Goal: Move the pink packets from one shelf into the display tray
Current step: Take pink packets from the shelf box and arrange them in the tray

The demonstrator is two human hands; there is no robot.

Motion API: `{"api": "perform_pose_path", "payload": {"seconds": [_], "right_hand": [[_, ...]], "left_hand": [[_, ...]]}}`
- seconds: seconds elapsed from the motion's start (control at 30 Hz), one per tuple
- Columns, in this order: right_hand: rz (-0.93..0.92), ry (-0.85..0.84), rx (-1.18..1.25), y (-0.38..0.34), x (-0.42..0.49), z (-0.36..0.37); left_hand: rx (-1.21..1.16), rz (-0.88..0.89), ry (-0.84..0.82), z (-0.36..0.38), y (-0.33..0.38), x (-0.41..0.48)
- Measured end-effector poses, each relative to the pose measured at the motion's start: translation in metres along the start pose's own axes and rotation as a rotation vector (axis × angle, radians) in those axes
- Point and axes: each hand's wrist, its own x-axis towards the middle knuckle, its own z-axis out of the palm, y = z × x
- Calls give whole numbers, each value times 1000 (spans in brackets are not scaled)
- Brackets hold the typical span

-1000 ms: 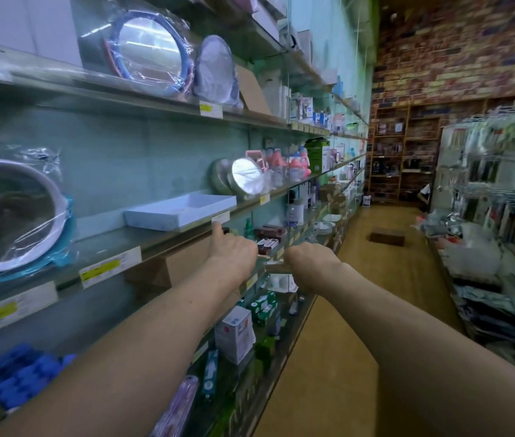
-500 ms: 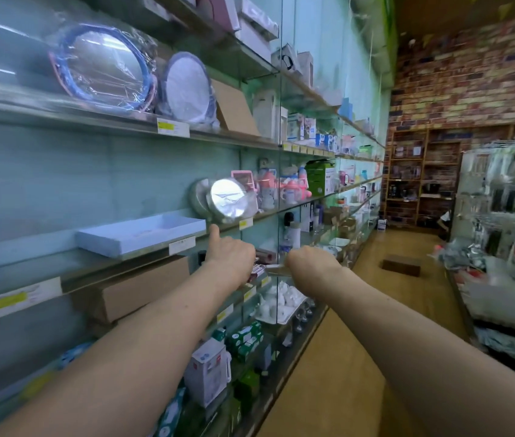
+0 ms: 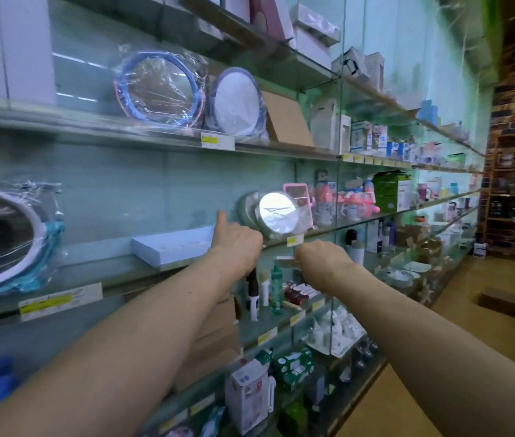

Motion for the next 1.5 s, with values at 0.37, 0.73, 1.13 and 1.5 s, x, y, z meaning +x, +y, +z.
{"api": "perform_pose_path", "payload": {"seconds": [0.37, 0.73, 1.13, 1.5], "right_hand": [[-101, 135, -7, -14, 125, 17], [-201, 194, 65, -42, 227, 40], [-505, 241, 180, -70, 318, 76], [-698, 266, 401, -89, 355, 104]], "left_hand": [[110, -140, 22, 51, -66, 84], [173, -243, -15, 101, -120, 133], [87, -552, -185, 137, -155, 151], [-894, -1103, 30, 147, -160, 139]]}}
